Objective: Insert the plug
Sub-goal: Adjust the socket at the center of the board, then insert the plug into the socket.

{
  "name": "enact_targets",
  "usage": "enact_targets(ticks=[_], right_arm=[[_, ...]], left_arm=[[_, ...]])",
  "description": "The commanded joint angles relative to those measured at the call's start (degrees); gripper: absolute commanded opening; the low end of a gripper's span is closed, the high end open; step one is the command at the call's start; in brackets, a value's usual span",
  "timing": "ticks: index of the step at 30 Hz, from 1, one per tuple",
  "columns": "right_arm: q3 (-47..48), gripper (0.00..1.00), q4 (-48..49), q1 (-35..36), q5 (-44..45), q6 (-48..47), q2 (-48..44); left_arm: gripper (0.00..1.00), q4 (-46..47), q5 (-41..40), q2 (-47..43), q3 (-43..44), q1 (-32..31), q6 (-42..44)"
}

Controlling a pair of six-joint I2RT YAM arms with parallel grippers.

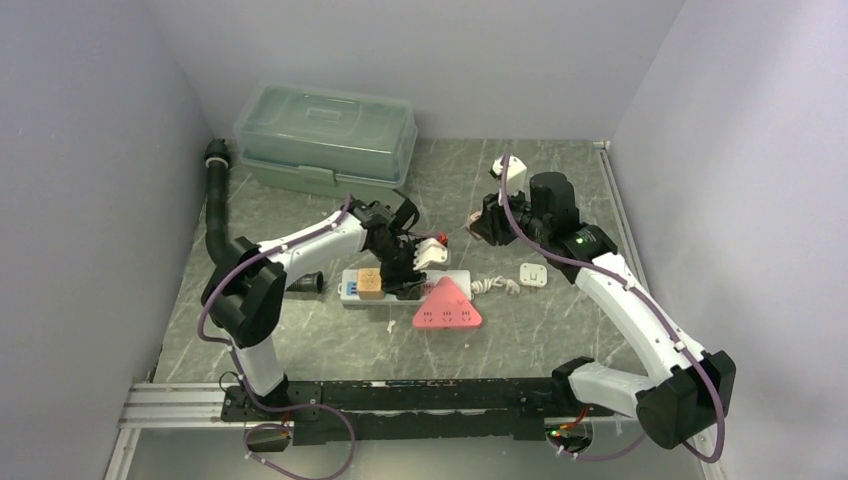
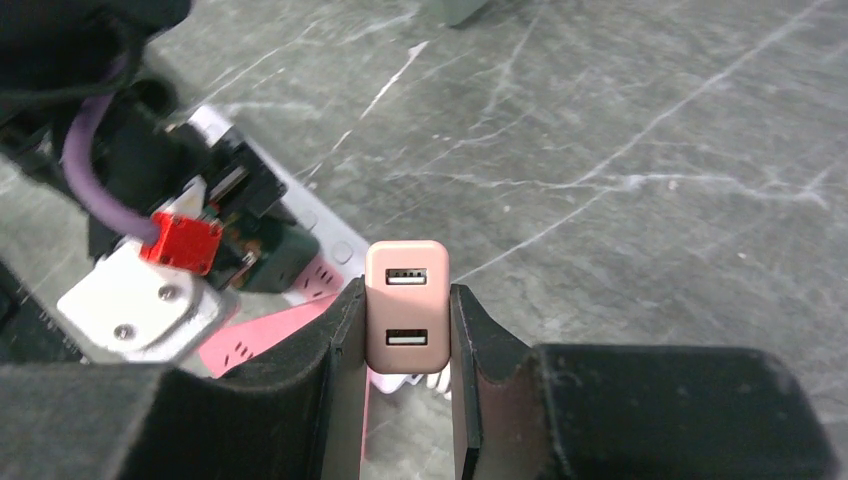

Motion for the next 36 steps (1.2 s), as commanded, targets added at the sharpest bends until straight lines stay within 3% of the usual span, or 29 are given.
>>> enact_targets(ticks=[1,6,9,11,14,15,16,18,24,28,36], right_arm=[[-0.5,0.00,-1.6,-0.3,-10.6,-3.6,-2.2],[-3.4,0.00,-2.7,-0.2,-15.7,-5.2,-1.9],[-4.0,0.00,-3.2,-0.1,-19.0,-7.0,-1.7],[-4.3,0.00,-2.9,0.1,-20.0,-7.9,-1.9],[-4.4,0.00,-3.8,0.8,-20.5,-9.5,-1.6],[-4.5,0.00,-4.4,1.3,-20.3,-10.2,-1.3],[-4.5,0.00,-5.1,1.9,-19.9,-11.1,-1.0],[-4.6,0.00,-6.8,3.1,-19.1,-12.7,0.3],[-6.2,0.00,-10.3,7.5,-18.6,-19.7,-0.2],[-6.9,0.00,-11.4,8.9,-18.9,-22.1,-0.7],[-9.5,0.00,-10.7,10.3,-18.8,-23.7,0.9]], left_arm=[[0.08,-7.4,-1.3,1.0,-0.3,2.7,12.4],[0.12,-9.1,-2.1,4.7,5.3,4.7,14.7],[0.24,-9.7,-2.6,7.0,8.1,5.5,15.1],[0.43,-9.8,-2.2,7.5,9.5,5.6,14.6],[0.82,-10.3,0.2,5.9,10.9,5.7,12.8],[0.91,-10.6,0.9,5.0,11.0,5.6,12.3],[0.94,-10.9,1.7,3.6,11.0,5.6,11.8],[0.99,-11.2,2.7,1.1,10.7,5.8,10.1],[1.00,-6.9,8.6,-4.5,10.2,8.3,0.5],[1.00,-8.0,11.7,-2.3,13.5,10.0,-5.9],[0.96,-6.2,11.1,5.5,18.8,7.6,-8.1]])
